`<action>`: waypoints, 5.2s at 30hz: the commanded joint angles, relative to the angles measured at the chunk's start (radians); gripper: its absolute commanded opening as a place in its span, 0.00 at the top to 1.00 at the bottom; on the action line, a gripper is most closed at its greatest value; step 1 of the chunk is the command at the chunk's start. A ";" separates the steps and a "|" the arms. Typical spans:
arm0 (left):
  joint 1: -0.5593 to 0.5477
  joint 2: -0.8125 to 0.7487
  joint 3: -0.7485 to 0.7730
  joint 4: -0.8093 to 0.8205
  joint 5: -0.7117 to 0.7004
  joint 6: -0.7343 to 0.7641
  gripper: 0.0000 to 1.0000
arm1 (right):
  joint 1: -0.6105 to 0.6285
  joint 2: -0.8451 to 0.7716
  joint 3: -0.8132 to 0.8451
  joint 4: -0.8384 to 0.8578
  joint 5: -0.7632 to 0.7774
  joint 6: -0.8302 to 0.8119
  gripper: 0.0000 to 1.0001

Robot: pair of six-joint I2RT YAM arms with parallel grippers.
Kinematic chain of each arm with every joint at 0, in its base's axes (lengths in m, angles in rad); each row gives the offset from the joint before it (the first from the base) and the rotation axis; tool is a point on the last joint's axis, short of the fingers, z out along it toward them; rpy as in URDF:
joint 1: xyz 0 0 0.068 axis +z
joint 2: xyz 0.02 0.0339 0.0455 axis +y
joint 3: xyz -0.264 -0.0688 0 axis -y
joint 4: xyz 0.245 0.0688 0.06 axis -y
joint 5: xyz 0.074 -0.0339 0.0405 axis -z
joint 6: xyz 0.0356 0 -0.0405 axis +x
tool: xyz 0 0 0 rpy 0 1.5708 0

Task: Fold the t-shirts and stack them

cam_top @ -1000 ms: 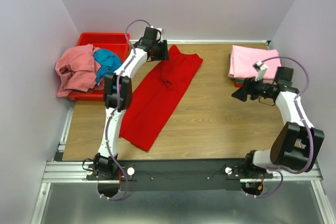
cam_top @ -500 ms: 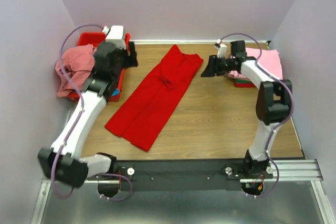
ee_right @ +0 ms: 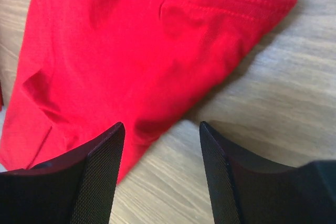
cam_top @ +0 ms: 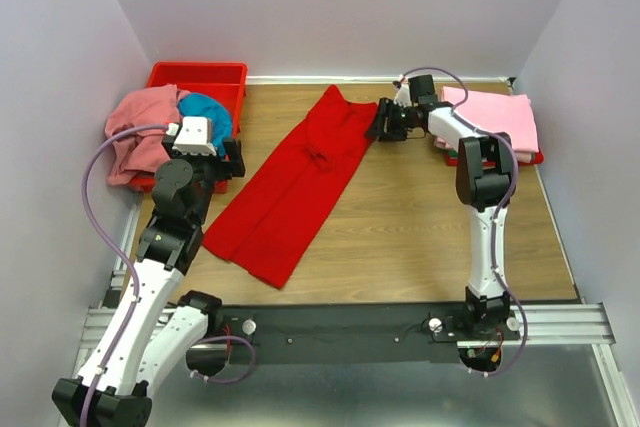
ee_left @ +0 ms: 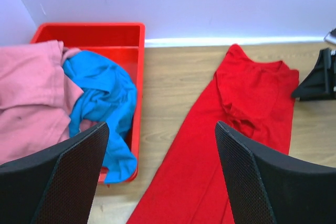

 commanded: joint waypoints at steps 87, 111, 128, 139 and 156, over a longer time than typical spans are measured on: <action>0.003 -0.180 -0.073 0.158 0.125 0.030 0.09 | 0.852 -0.928 -1.132 -0.348 0.417 -1.338 1.00; -0.007 0.686 0.166 0.135 0.553 -0.297 0.18 | 0.293 -1.319 -1.011 -0.269 0.386 -1.044 0.05; -0.043 1.568 1.052 -0.109 0.550 -0.346 0.49 | -0.251 -1.151 -0.962 -0.086 -0.199 -0.728 0.00; -0.064 1.788 1.327 -0.315 0.486 -0.340 0.58 | -0.282 -1.160 -0.965 -0.086 -0.209 -0.728 0.00; -0.069 1.805 1.389 -0.410 0.360 -0.290 0.64 | -0.311 -1.175 -0.967 -0.092 -0.246 -0.724 0.00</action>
